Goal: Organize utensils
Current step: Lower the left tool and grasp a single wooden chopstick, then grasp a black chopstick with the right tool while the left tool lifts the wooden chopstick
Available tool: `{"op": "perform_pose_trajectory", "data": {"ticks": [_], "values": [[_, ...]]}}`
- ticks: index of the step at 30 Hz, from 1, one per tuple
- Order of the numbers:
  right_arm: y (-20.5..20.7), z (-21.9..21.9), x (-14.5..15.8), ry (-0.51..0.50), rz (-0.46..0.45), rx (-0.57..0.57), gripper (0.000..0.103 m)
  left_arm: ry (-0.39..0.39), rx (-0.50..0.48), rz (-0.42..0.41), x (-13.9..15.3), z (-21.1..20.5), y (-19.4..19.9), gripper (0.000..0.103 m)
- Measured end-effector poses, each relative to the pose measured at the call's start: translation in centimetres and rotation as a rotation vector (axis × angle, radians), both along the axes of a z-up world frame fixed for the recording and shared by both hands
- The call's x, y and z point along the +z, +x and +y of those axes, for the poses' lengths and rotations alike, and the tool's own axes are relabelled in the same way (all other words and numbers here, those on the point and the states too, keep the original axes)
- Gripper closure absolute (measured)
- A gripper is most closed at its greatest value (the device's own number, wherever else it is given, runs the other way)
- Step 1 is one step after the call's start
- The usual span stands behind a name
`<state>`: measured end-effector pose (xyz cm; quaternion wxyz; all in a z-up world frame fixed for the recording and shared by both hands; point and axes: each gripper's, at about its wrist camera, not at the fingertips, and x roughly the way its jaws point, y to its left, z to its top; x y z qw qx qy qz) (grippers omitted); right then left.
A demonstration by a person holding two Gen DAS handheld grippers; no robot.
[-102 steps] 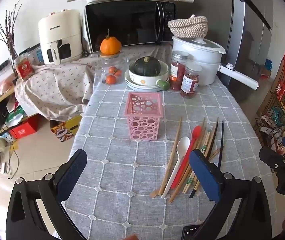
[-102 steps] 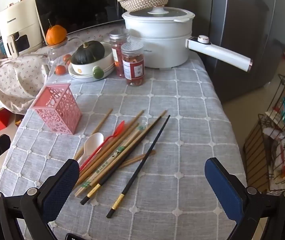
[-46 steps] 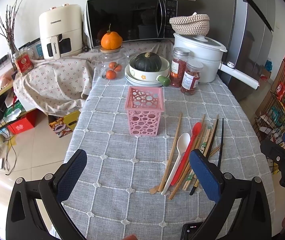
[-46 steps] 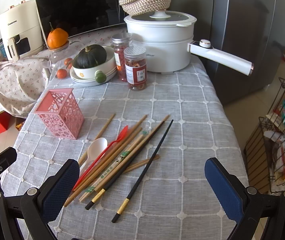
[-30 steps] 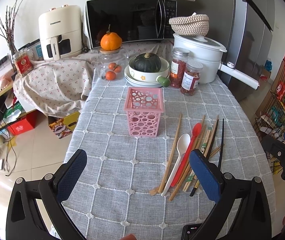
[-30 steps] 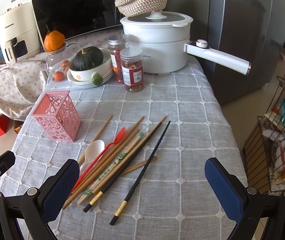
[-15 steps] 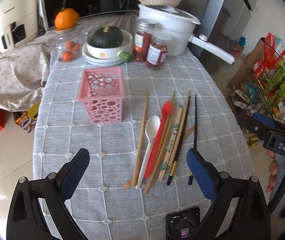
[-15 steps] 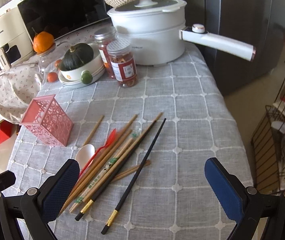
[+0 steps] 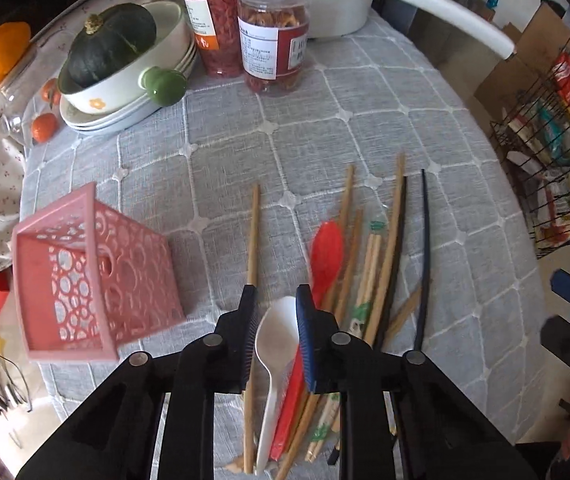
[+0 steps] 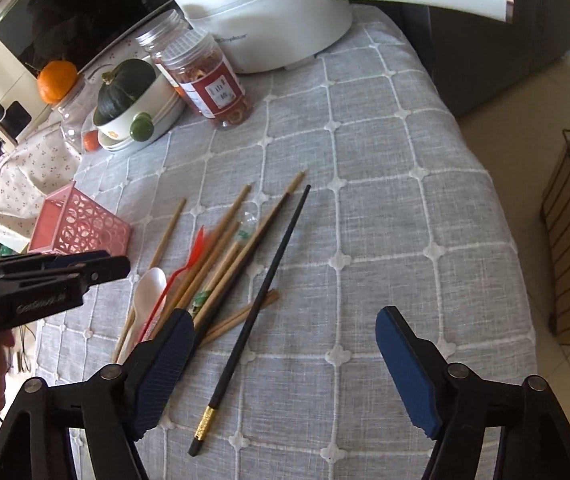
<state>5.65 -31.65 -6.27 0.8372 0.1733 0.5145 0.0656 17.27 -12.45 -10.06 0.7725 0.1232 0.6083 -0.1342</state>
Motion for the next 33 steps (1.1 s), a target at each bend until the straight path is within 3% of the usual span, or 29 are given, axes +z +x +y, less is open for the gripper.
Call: {"op": "perform_pose_trajectory", "data": {"ticks": [9,18,27,33], "values": [[0.2,-0.7,-1.0,0.007,0.028,0.0,0.036,0.12,0.038,0.048,-4.3,-0.5,2.8,0.093],[0.8,0.0,-1.7,0.013,0.045,0.009,0.046,0.118,0.056,0.024,-4.4,0.2,3.6,0.097],[2.7,0.9,-2.2,0.046,0.061,0.003,0.061,-0.043,0.02,-0.222,4.9,3.7,-3.4,0.097],[4.3,2.5,-3.7,0.068,0.105,0.012,0.071,-0.224,0.106,-0.303,8.8,8.4,-7.5,0.098]]}}
